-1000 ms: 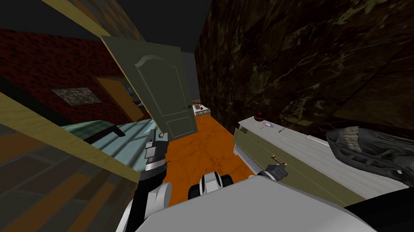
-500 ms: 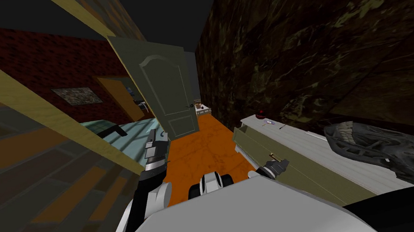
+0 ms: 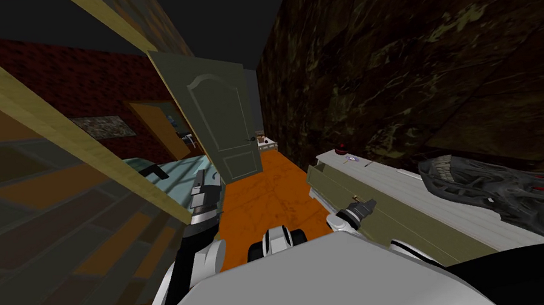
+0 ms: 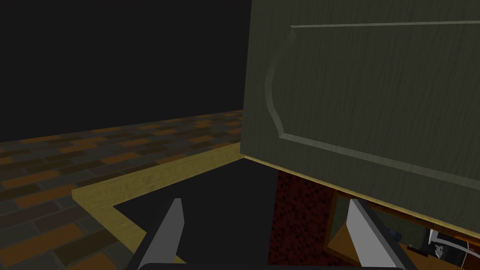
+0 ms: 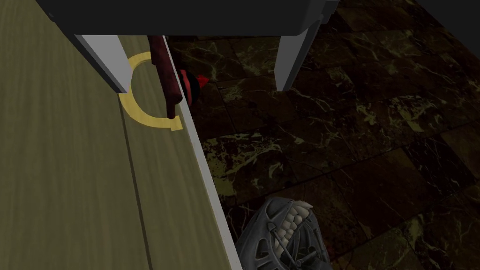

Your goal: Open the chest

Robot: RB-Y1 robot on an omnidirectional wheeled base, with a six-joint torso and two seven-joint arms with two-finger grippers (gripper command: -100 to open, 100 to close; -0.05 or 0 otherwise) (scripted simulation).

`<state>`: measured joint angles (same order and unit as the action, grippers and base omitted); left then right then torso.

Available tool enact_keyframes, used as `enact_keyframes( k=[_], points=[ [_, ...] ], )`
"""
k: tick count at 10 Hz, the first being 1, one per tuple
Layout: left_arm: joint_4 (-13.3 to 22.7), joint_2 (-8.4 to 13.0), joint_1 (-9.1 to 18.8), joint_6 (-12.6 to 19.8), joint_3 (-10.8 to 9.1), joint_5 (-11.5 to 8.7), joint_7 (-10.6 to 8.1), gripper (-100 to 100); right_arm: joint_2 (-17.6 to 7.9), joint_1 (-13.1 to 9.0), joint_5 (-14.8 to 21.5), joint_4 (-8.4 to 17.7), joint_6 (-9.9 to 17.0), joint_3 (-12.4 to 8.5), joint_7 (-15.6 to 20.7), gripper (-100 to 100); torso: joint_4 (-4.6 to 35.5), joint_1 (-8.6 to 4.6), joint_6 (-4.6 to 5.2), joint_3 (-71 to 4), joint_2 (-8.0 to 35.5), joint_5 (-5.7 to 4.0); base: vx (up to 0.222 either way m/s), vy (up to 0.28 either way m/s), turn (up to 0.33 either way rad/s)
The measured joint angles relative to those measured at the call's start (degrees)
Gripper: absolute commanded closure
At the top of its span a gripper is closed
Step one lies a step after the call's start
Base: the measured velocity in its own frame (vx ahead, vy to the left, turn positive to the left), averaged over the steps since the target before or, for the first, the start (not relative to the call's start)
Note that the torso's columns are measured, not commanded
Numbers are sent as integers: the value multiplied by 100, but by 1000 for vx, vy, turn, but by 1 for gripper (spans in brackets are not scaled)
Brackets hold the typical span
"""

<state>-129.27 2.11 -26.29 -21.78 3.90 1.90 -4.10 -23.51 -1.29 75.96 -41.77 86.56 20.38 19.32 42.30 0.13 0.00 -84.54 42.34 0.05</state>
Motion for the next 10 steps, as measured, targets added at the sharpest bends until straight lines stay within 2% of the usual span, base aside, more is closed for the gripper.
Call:
enact_keyframes(
  k=[1,3,4,5,10],
  points=[
    [0,0,1,0,0,0,0,0,-111,-255,-67,293,-200,-47,-19,-100,3,-2,1,4,7,3,-82,85,-5],
    [0,1,0,0,-1,0,0,0,-239,-323,-120,207,-337,-84,91,-100,-1,-23,3,-6,-9,-3,-65,64,-14],
    [0,1,0,0,-1,0,0,0,-344,-305,-178,-11,-410,-117,266,-100,10,3,3,-6,2,22,-30,26,4],
    [0,1,-1,0,-1,0,0,0,-351,-304,-186,-44,-433,-119,316,0,6,8,7,-4,0,19,0,0,0],
    [0,1,-1,0,-1,0,0,0,-323,-292,-194,-37,-456,-109,314,0,2,-6,1,-2,-1,3,0,0,0]
  ],
)
